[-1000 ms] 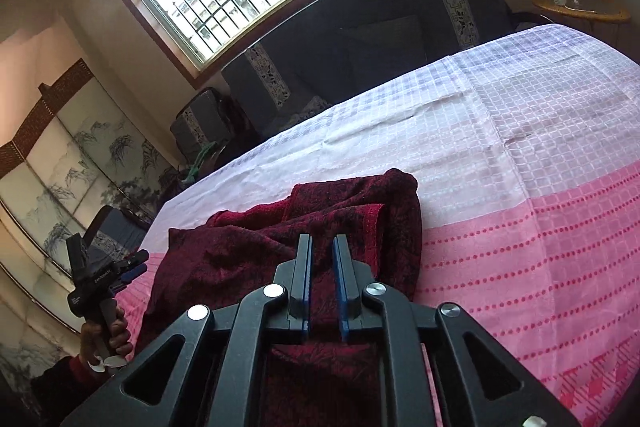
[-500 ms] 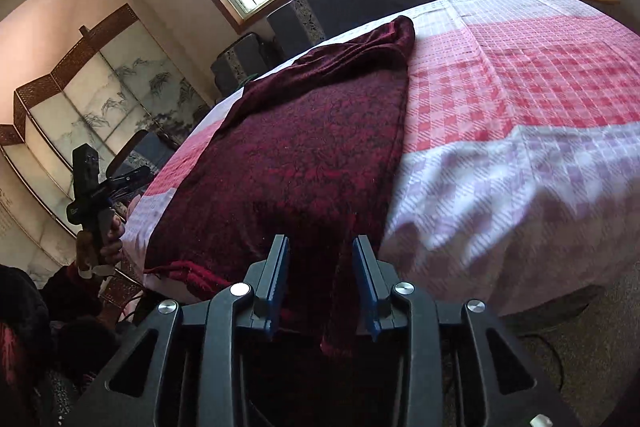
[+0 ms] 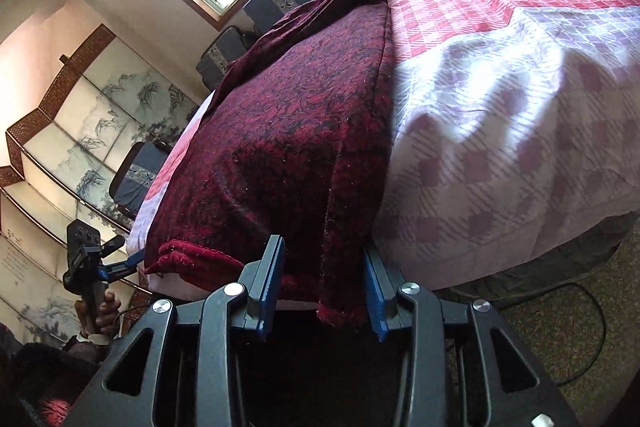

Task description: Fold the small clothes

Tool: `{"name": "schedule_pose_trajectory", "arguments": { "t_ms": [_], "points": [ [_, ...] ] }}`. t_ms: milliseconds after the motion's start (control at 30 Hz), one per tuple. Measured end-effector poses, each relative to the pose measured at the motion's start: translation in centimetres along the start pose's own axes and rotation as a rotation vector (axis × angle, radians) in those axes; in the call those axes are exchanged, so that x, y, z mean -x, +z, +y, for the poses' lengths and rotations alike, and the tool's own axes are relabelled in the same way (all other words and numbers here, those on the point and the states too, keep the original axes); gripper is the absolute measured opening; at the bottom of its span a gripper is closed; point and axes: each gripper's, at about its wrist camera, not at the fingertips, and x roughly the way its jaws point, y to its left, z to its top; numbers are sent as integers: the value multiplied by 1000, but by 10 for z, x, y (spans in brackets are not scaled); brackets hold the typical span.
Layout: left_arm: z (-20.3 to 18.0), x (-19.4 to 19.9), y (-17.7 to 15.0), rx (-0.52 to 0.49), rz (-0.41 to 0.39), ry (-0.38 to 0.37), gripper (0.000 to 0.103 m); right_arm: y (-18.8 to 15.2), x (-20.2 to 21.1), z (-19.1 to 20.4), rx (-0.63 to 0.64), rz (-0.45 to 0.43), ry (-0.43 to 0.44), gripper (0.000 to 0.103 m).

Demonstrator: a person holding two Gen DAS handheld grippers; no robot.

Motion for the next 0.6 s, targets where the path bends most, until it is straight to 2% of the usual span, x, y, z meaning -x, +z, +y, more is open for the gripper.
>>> {"name": "schedule_pose_trajectory", "arguments": {
  "t_ms": [133, 300, 333, 367, 400, 433, 467, 600],
  "points": [
    [9, -17, -3, 57, 45, -69, 89, -2, -5, -4, -31, -2, 22, 36],
    [-7, -24, -7, -13, 55, -82, 86, 2, -8, -7, -56, 1, 55, 36],
    [-13, -24, -8, -46, 50, -56, 76, 2, -9, -6, -51, 3, 56, 36],
    [-19, -26, -7, -83, 46, -20, 55, 3, -9, -5, -48, 5, 51, 36],
    [-24, -26, -8, -123, 47, 17, 40, 3, -10, -4, -48, 8, 44, 32],
    [-29, -27, -9, -154, 49, 50, 16, 4, -11, -3, -42, 16, 43, 21],
    [-32, -27, -9, -171, 41, 65, 16, 4, -11, -1, -27, 19, 35, 13],
    [-51, -14, -13, -267, -28, 137, 15, 5, -7, 5, -1, 19, 33, 8]
  ]
}}
